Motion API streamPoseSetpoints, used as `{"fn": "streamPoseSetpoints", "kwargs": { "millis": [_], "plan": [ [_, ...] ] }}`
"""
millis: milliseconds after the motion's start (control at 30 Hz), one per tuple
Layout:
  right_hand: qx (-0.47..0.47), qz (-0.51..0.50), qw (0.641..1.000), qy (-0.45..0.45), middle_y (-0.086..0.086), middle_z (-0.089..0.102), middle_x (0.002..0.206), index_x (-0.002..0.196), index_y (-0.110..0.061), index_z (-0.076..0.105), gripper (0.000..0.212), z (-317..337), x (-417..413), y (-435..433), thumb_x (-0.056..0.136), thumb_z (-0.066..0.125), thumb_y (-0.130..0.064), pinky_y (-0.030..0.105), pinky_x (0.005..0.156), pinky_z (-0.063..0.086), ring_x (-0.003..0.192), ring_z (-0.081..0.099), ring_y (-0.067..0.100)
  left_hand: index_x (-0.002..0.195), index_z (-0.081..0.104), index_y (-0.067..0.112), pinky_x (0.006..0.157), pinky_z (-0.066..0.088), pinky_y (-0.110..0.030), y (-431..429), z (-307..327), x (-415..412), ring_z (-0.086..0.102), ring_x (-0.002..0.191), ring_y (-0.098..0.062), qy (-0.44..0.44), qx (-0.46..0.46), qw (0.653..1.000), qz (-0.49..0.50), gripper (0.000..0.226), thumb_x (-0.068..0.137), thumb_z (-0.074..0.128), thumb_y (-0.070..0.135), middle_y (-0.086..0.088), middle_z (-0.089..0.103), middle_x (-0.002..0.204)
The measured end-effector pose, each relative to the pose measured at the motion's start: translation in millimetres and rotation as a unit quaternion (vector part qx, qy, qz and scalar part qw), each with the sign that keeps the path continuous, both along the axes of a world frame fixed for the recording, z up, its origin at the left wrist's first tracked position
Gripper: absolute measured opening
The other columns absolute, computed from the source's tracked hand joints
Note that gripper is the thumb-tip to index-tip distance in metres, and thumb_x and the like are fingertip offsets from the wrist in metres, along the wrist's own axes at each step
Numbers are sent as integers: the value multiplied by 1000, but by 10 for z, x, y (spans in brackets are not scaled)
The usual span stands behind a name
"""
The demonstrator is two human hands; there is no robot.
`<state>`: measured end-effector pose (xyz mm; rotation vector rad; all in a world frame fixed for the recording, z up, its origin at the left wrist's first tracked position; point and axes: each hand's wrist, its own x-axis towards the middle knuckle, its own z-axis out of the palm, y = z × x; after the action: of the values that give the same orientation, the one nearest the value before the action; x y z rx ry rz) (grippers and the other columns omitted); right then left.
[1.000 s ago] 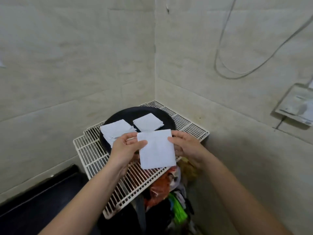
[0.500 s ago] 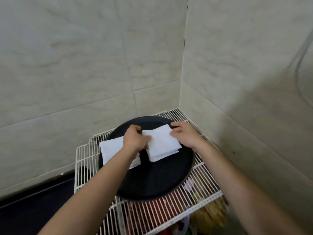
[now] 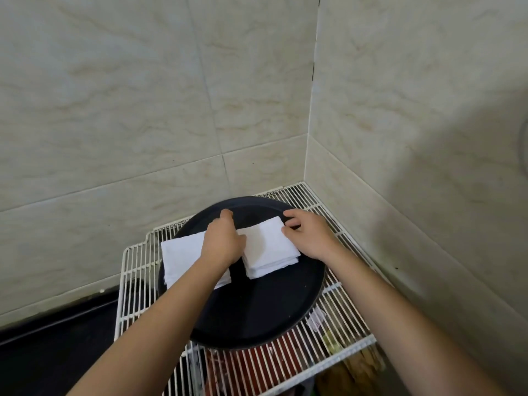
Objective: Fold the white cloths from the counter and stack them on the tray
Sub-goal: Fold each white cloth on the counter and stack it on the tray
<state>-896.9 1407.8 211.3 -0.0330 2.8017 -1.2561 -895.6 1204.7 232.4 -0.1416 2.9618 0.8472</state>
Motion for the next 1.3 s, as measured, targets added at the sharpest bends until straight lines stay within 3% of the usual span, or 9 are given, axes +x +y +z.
{"fn": "streamPoseSetpoints", "kwargs": {
  "millis": [133,267,367,467,667,800,933,1067,1300],
  "plan": [
    [126,65,985,94,-7,59,136,141,-25,53,41,-10,128,39,101,51,-35,32,99,48,119,59,13,142,43,13,105,38,-38,-48,-10,169,42,132,-27,60,-134,978,-150,49,98,52,34,-7,45,145],
    [247,138,954,97,-3,46,150,147,-22,46,45,-134,224,-16,105,41,-37,36,105,43,133,47,20,148,34,11,117,19,-50,-79,-173,286,17,149,-25,-19,-293,932,-214,56,104,27,45,-7,25,160],
    [297,140,940,91,1,41,155,149,-19,44,47,-183,287,-64,107,34,-37,42,108,41,136,44,24,155,18,9,119,10,-54,-79,-211,356,6,152,-25,-38,-324,918,-224,62,105,15,46,-7,8,165],
    [299,123,941,97,1,37,157,150,-19,42,49,-89,322,-96,106,34,-40,41,110,40,138,41,23,157,13,12,120,6,-56,-144,-105,396,1,153,-23,-21,-300,931,-207,66,104,15,52,-6,5,166],
    [243,89,950,174,4,33,160,152,-19,39,53,307,327,-435,105,35,-45,37,116,31,145,33,22,155,24,22,122,11,-48,-721,327,717,6,153,-21,122,-222,961,-111,77,93,4,64,-4,14,165],
    [213,128,943,222,10,21,164,157,-21,24,65,495,380,-1143,103,27,-56,45,118,28,149,24,29,148,41,15,115,27,-57,-1526,437,1217,25,148,-35,224,-226,947,31,69,97,23,58,-15,29,159],
    [189,218,923,254,11,-1,168,159,-27,12,75,397,674,-2258,97,16,-69,49,123,11,154,1,30,152,33,15,115,20,-62,-2503,317,2037,14,150,-38,206,-285,922,161,73,95,28,60,-19,17,162],
    [175,308,889,290,7,-15,167,160,-32,5,76,421,1277,-3408,96,18,-70,48,123,-3,153,-16,30,154,30,15,113,20,-65,-3409,283,2943,10,150,-39,169,-317,900,247,76,95,26,63,-19,13,163],
    [137,397,848,324,5,-14,167,160,-33,6,75,476,2620,-5356,96,18,-70,46,123,-3,153,-16,29,153,31,15,113,20,-65,-4883,289,4760,8,151,-37,149,-339,860,352,76,94,26,62,-17,12,164]
  ]
}}
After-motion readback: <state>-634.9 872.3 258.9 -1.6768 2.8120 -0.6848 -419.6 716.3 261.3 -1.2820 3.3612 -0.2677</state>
